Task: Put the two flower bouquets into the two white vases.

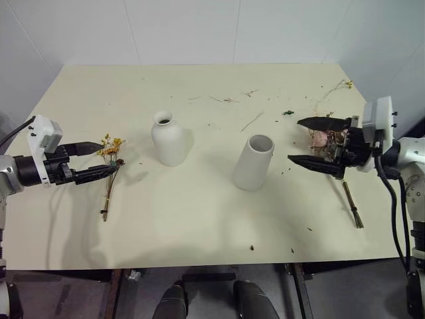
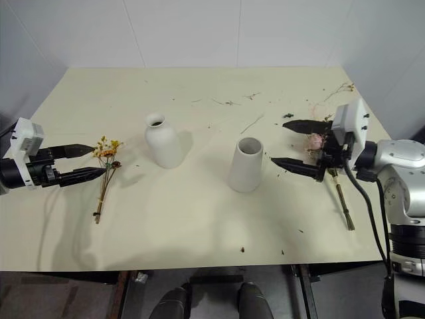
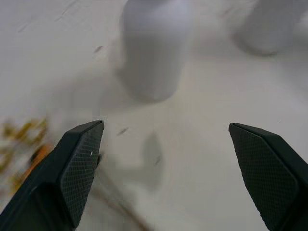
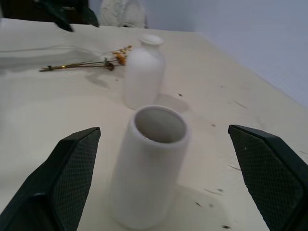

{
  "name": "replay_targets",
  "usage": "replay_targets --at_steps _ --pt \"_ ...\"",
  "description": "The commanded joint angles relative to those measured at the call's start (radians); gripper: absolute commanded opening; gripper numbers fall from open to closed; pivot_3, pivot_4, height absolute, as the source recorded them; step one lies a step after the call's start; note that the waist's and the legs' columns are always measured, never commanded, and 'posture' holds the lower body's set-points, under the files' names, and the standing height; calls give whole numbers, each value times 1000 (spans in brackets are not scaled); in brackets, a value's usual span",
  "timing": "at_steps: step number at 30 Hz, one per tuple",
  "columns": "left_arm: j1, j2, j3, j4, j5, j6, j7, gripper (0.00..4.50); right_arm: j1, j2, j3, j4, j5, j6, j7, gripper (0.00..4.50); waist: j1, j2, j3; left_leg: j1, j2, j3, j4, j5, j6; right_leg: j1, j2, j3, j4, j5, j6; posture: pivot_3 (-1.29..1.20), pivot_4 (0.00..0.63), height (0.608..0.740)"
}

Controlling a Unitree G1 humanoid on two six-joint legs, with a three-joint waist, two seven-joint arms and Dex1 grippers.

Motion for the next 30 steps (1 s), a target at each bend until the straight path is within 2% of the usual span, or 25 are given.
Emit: replay_targets --at_steps 1,3,5,8,11,15,18,23,27,28,30 --pt "-20 78 6 -160 22 380 198 4440 -45 11 -8 -14 17 -17 16 4500 -2 -1 0 0 0 0 0 0 0 0 0 0 0 0 0 0 150 740" --pt "-64 77 -41 -243 34 641 306 4440 -72 6 -3 22 8 -28 50 4500 -4 -1 1 0 0 0 0 0 0 0 0 0 1 0 0 0 150 740" --pt "-59 102 -89 -285 43 737 337 4440 -97 -1 5 37 -3 -35 70 4500 -4 -1 0 0 0 0 0 0 0 0 1 0 1 0 0 0 150 740" --pt "-39 115 -121 -287 35 730 329 4440 -140 -8 9 48 -8 -29 78 4500 -9 -1 1 1 1 0 0 0 0 0 2 0 1 0 0 0 150 740" --pt "-64 101 -176 -302 43 802 373 4440 -146 -14 10 42 -5 -20 96 4500 -5 -1 1 2 2 0 0 0 -1 0 3 0 2 -1 -2 0 150 740" --pt "-102 5 -204 -334 60 912 479 4440 -117 -19 -7 23 12 -19 116 4500 2 -1 1 1 1 0 0 -1 -1 0 2 0 1 -1 -1 0 150 740" --pt "-109 -103 -184 -301 83 933 553 4440 -78 -20 -20 -17 35 -8 121 4500 6 -1 1 1 1 0 1 -1 -2 1 2 0 2 -1 -1 0 150 740" --pt "-129 -130 -215 -235 91 892 565 4440 -47 -24 -19 -81 57 15 120 4500 8 -1 0 3 1 0 3 -1 -2 2 3 0 4 0 -1 0 150 740" --pt "-147 -108 -261 -180 86 865 533 4440 -19 -12 -20 -112 64 8 116 4500 8 -1 0 4 1 0 5 0 -3 3 3 0 3 1 -2 0 150 740" --pt "-149 -105 -269 -170 88 857 529 4046 -10 -11 -20 -118 65 7 118 4500 8 -1 0 4 1 0 6 0 -3 4 3 0 3 1 -2 0 150 740" --pt "-153 -98 -276 -154 90 841 520 3550 3 -10 -19 -131 71 15 116 4500 8 -1 0 4 1 0 7 0 -3 4 3 1 3 1 -2 0 150 740"
